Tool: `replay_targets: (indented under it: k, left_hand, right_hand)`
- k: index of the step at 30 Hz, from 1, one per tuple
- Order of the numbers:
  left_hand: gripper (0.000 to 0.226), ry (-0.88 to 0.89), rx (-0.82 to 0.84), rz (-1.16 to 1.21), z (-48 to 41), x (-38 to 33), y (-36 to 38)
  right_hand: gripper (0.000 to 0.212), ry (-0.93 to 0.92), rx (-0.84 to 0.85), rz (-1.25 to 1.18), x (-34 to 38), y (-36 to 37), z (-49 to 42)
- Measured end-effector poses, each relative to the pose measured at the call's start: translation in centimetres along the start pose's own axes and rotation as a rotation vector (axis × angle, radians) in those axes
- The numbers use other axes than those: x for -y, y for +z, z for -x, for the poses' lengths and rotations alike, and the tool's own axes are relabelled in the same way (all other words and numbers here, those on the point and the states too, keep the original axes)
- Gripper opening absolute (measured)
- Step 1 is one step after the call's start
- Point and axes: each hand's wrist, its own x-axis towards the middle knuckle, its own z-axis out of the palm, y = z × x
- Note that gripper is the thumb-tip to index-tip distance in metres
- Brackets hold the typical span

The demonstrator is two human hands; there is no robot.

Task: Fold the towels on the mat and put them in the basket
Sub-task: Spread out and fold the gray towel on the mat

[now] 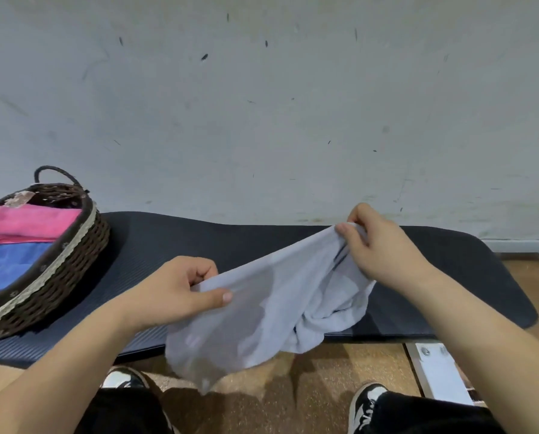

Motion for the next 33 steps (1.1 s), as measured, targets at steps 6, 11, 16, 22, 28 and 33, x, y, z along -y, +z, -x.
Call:
replay_targets:
  k: [6,11,16,22,28,33]
  left_hand:
    - [0.035,0.025,-0.064,-0.013,1.6,-1.2,-0.3]
    - [0.033,-0.046,-0.031,0.394,2.5,-4.1,-1.2]
    - [0.046,-0.149,-0.043,0.43,2.7,-4.4,-3.6]
    - [0.019,-0.192,-0.346,-0.075,-1.4,0.1,-4.1]
    - [0.011,-0.295,-0.459,-0.277,-7.3,5.9,-4.4]
    - [0.006,-0.27,-0.448,-0.42,-12.3,9.6,-5.7]
  right_hand:
    - [0.026,0.134,0.016,0.143,-2.0,-5.4,3.2]
    - [0.03,0.221,0.016,0.187,-1.4,-8.0,5.1]
    - [0.025,0.154,-0.094,0.199,-0.8,-7.7,4.4]
    - [0.016,0.064,-0.056,0.12,-2.1,-1.5,-0.6]
    - [0.02,0.107,-0.088,0.248,-4.0,7.0,-6.8]
    - [0.013,0.104,-0.105,0.299,-6.7,11.7,-9.6]
